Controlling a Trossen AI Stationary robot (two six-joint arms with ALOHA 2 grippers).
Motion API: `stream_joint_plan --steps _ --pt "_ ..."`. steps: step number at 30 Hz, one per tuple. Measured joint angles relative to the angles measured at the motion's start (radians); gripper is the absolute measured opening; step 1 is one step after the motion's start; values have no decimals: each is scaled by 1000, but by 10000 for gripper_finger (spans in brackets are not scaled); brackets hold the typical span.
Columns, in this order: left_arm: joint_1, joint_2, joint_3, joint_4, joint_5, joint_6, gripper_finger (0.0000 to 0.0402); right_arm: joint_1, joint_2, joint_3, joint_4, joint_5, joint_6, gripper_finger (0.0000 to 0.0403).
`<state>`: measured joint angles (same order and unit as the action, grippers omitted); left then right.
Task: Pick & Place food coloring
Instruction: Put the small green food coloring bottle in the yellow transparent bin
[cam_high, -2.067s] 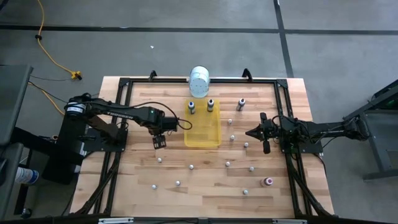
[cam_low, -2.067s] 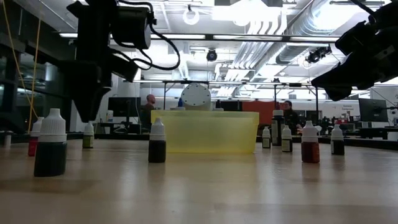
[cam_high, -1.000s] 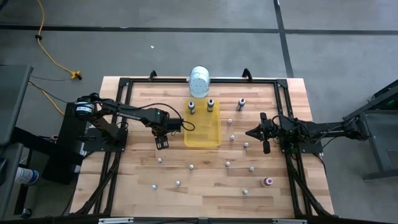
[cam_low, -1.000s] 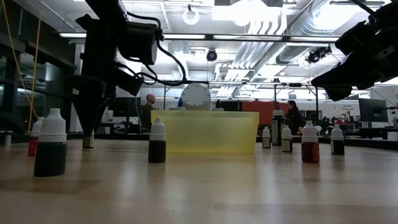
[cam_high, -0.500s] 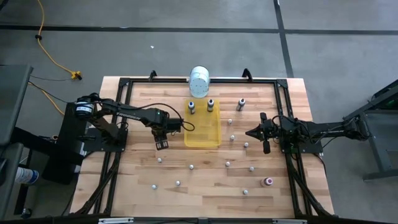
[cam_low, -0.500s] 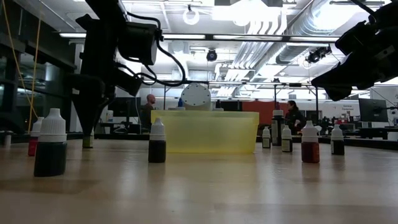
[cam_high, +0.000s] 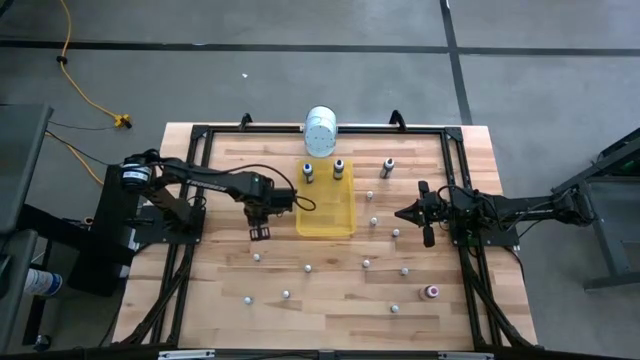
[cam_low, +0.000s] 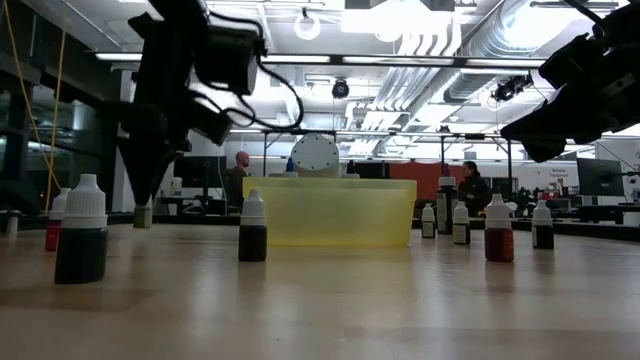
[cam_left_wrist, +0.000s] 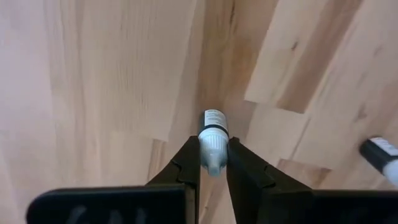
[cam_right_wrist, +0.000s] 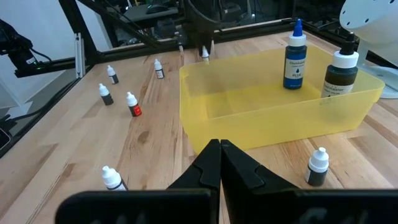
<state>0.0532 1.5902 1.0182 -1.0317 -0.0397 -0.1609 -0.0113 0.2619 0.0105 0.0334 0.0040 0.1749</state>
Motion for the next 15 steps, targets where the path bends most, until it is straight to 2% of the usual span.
stream_joint_plan --steps 15 --pt "0 -1 312 -157 -4 111 42 0 0 0 0 0 0 0"
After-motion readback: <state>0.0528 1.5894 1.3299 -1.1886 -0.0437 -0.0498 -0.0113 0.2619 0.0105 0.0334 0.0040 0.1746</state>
